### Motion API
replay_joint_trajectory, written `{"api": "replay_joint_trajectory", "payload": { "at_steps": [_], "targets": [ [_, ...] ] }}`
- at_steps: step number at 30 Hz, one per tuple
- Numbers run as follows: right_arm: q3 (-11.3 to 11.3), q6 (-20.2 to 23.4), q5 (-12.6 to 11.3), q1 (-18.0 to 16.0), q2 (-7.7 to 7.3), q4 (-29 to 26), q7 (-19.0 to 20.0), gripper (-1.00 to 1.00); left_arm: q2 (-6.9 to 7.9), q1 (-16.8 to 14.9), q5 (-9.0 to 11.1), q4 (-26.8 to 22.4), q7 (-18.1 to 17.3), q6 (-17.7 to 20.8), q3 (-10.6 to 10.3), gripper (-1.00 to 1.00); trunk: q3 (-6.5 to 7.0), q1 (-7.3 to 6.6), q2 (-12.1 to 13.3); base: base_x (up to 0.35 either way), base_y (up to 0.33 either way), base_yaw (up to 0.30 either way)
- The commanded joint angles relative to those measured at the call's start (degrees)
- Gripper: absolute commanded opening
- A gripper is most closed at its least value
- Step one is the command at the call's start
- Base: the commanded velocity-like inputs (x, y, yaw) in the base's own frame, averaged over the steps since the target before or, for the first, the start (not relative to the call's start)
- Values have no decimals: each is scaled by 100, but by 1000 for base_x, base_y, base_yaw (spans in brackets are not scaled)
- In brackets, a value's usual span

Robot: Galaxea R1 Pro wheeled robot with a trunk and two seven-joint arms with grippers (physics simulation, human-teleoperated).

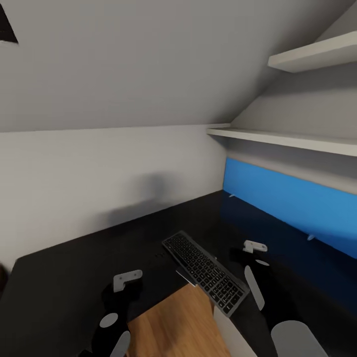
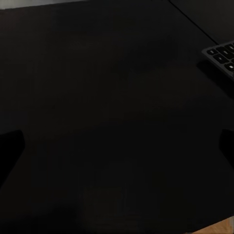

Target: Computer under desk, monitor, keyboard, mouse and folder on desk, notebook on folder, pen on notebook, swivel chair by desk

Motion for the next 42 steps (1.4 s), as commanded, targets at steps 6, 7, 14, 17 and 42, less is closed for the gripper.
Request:
{"api": "replay_joint_trajectory", "payload": {
  "at_steps": [6,7,14,17,42],
  "targets": [
    [-7,22,-61,-2,2,-12,-33,-100,1,-7,31,-5,41,21,-10,100,-7,0,-5,-114,192,161],
    [-7,22,-61,-2,2,-12,-33,-100,1,-7,31,-5,40,21,-10,100,-7,0,-5,-157,271,47],
    [-7,22,-61,-2,2,-12,-33,-100,1,-7,31,-5,38,21,-10,100,-7,0,-5,-148,224,13],
    [-7,22,-61,-2,2,-12,-33,-100,1,-7,31,-5,37,21,-10,100,-7,0,-5,-36,38,1],
    [9,22,-44,33,16,-12,-33,-100,1,-7,31,-5,43,21,-10,100,-7,0,-5,-1,1,186]
  ]
}}
